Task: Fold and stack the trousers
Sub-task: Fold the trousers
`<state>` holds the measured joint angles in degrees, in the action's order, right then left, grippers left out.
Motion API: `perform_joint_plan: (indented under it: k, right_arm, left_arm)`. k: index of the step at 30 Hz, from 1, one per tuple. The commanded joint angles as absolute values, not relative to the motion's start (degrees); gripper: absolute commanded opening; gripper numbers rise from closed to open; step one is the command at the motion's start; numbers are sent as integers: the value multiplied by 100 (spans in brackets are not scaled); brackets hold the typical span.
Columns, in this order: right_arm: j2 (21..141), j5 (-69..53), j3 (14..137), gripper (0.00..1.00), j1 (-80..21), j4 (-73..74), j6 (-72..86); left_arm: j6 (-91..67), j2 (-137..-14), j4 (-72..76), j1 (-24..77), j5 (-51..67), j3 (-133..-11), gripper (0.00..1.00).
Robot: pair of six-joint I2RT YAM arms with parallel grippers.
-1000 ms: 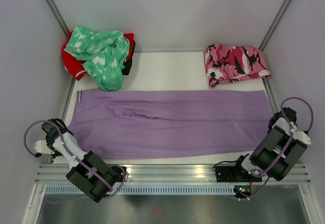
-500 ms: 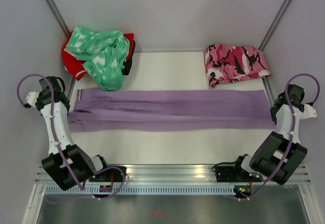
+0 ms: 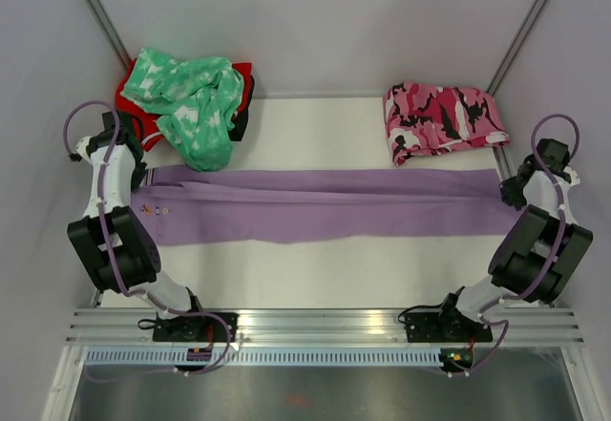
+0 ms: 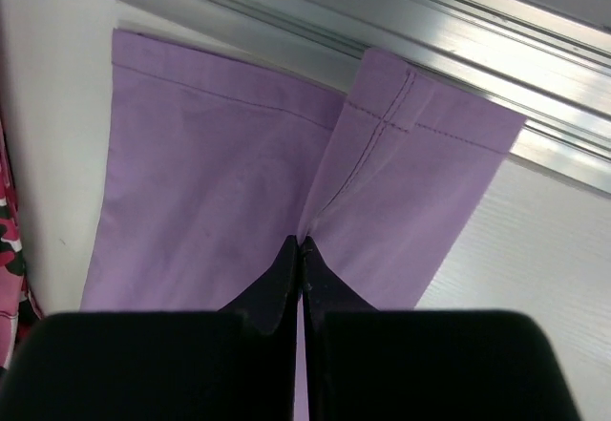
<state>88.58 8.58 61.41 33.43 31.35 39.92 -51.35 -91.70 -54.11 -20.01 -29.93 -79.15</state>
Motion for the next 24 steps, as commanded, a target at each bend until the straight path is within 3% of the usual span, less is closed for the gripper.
perform_joint_plan:
  k: [1, 24]
  right_arm:
    - [9105, 1328, 6696, 0, 3358, 2013, 3429]
    - [10634, 1424, 7418, 0, 2743, 1108, 2699]
  left_arm:
    - [-5107, -9316, -4817, -2136, -4122, -8437, 2]
    - [-4895, -10687, -4465, -1969, -4395, -9167, 2]
